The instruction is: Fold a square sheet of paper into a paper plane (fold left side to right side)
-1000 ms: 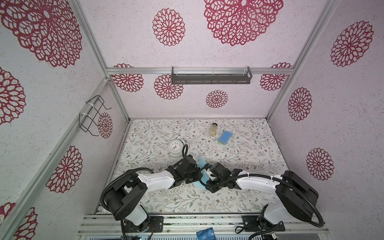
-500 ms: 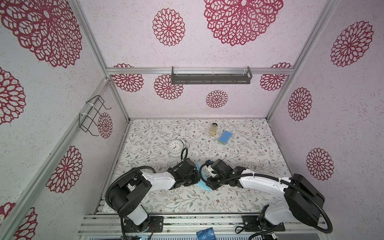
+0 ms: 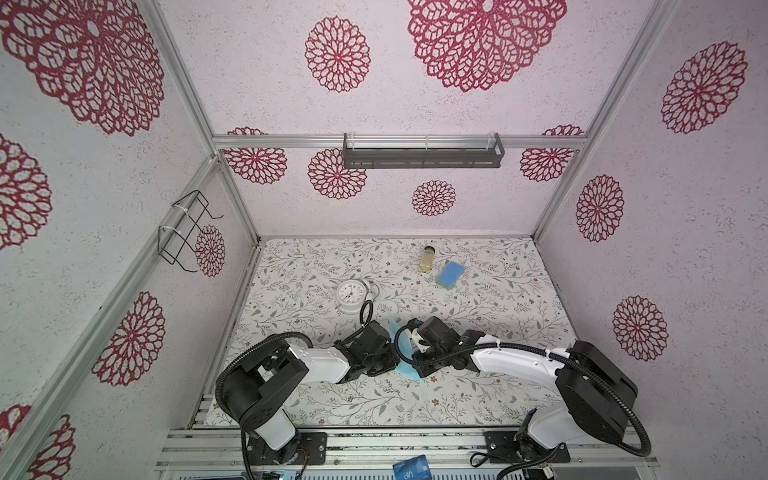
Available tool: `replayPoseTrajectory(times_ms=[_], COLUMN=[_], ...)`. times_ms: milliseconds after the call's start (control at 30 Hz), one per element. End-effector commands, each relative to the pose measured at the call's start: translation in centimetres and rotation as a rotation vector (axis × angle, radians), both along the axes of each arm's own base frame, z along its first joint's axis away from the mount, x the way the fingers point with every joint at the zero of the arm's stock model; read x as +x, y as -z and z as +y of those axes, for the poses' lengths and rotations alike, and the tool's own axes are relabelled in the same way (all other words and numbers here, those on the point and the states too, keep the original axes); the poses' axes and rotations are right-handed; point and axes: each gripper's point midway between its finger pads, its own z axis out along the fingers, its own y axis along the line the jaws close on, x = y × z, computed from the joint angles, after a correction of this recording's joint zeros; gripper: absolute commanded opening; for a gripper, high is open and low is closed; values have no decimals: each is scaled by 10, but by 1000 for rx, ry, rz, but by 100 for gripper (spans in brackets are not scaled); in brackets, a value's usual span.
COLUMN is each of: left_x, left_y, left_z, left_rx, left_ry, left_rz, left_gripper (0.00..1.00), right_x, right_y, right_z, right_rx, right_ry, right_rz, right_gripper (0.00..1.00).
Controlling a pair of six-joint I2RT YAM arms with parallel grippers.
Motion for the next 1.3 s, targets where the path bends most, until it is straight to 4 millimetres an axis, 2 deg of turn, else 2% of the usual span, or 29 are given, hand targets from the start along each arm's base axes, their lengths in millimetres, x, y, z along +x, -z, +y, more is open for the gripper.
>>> replayPoseTrajectory(times_ms=[0, 200, 533, 800, 1000, 1267], left_x=[-2, -5, -14, -5, 5, 13], left_y=[3, 3, -20, -40, -38, -18], left_z=[-3, -3, 6, -13, -28, -22], left_rx=[-19, -33, -30, -68, -72, -11], left_ry=[-3, -2, 26, 88, 115, 78], left_rz=[1, 2, -32, -78, -86, -61], left_gripper=[0, 0, 0, 0, 0, 0], right_x=[6, 2, -3, -5, -6, -8], right_y=[-7, 5, 21, 27, 29, 32], right_z=[11, 14, 12, 7, 6, 2], right_rx=[37, 38, 22, 31, 34, 36], right_ry=[-2, -17, -10, 3, -2, 0], right_rz=[0, 41, 101, 134, 145, 155], right_gripper=[7, 0, 0, 0, 0, 2])
